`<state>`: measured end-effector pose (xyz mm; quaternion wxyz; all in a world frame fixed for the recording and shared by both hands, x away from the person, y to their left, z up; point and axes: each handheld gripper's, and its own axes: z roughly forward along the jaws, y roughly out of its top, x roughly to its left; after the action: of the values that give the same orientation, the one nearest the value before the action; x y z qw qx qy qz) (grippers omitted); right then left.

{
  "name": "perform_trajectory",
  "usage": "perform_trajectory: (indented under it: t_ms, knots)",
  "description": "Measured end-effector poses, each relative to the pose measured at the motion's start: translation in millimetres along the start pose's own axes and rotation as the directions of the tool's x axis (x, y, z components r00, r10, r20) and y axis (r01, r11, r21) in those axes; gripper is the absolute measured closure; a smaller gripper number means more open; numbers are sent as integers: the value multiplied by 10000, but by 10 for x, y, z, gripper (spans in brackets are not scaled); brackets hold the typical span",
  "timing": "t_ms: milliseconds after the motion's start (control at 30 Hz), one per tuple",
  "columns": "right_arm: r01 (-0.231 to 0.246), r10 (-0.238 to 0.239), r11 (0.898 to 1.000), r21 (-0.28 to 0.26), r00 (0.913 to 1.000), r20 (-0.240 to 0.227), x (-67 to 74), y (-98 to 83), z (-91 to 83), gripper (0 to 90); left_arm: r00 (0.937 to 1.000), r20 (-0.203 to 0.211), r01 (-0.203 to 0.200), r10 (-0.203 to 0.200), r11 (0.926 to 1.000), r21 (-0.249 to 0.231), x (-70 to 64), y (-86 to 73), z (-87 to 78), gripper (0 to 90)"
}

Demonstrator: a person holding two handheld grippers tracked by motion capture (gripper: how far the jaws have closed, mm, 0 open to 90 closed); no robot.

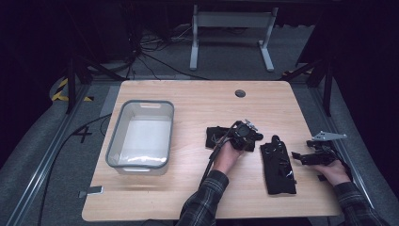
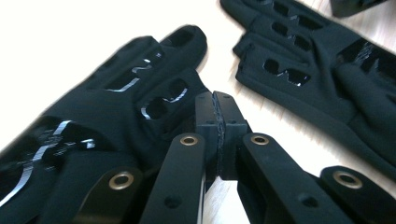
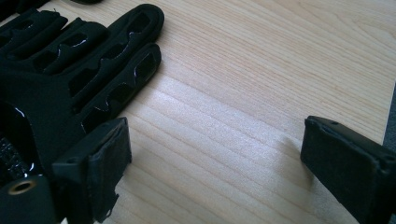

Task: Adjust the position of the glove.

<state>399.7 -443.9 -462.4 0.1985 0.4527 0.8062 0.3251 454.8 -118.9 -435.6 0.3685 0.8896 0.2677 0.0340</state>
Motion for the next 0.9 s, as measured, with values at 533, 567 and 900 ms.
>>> perform_trajectory:
  t_ms: [533,567,900]
  knots:
    - [4,-4,10000,8,10000,-4,0,0,-1,92,9855,-1452,849,-876,9961,-248,650,-153,-492,898]
    - [-12,12,10000,3,10000,0,1,0,0,92,9842,-1516,886,-913,9958,-248,681,-166,-488,898]
    - [2,-2,10000,9,10000,-3,0,0,-1,92,9816,-1538,1187,-1135,9926,251,855,-204,-267,898]
